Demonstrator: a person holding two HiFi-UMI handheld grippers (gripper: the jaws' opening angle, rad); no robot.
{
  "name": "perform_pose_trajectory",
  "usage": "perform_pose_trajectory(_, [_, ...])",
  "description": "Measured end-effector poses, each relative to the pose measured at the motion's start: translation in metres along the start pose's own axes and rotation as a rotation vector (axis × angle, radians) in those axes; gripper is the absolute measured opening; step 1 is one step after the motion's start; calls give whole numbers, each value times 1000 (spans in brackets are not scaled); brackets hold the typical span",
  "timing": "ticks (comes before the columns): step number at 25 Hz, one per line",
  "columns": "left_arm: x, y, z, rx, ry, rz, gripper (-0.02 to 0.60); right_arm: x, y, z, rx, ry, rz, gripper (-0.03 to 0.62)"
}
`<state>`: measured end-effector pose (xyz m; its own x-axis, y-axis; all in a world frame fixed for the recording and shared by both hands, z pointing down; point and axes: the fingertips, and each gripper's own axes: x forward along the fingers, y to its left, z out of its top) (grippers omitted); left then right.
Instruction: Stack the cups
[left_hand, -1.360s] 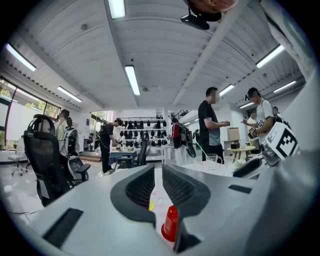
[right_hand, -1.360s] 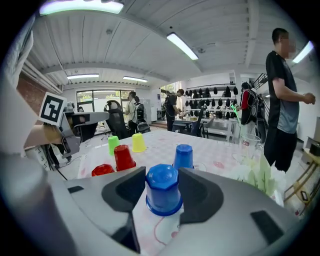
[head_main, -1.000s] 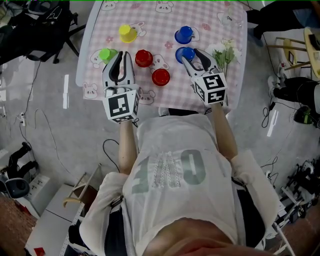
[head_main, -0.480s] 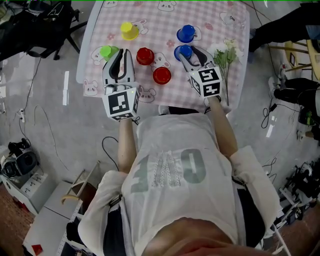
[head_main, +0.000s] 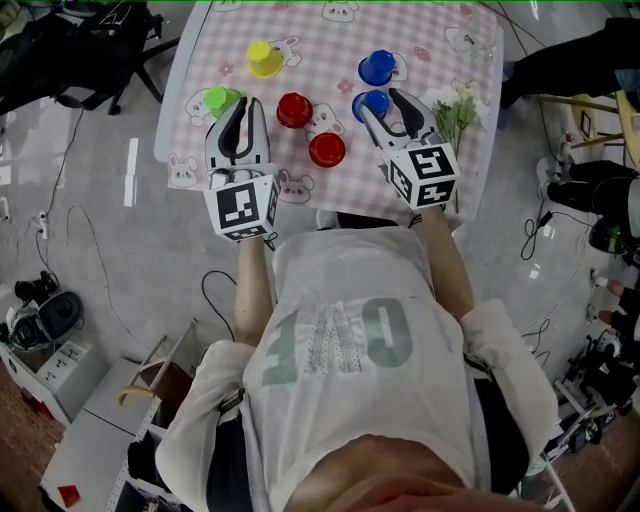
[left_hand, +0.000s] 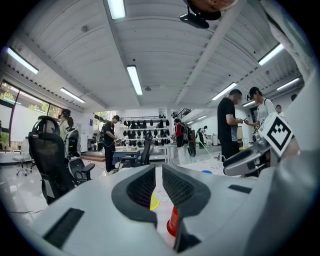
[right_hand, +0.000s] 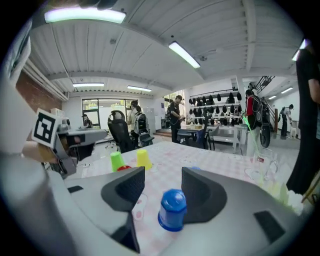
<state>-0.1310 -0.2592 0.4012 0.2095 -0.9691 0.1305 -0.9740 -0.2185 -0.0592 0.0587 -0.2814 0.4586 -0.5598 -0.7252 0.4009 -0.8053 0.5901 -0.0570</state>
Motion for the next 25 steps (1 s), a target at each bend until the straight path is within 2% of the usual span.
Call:
perform_pose_trajectory(4, [-5, 2, 0, -6, -4, 13, 31, 11, 37, 32, -36, -29, 159, 229])
perform_pose_trajectory(8, [-11, 5, -2, -12, -6, 27, 31, 42, 73, 35, -125, 34, 323, 245])
perform_pose_trajectory(12, [-19, 15, -5, -26, -5, 62, 31, 67, 100, 19, -182, 140, 425, 250])
perform_pose_trajectory(16, [-28, 26, -9, -45, -2, 97, 31, 79, 117, 3, -203, 220, 473, 250])
perform_pose_trajectory(25, [-35, 37, -14, -59, 6, 131, 31, 95, 122, -22, -292, 318, 459, 250])
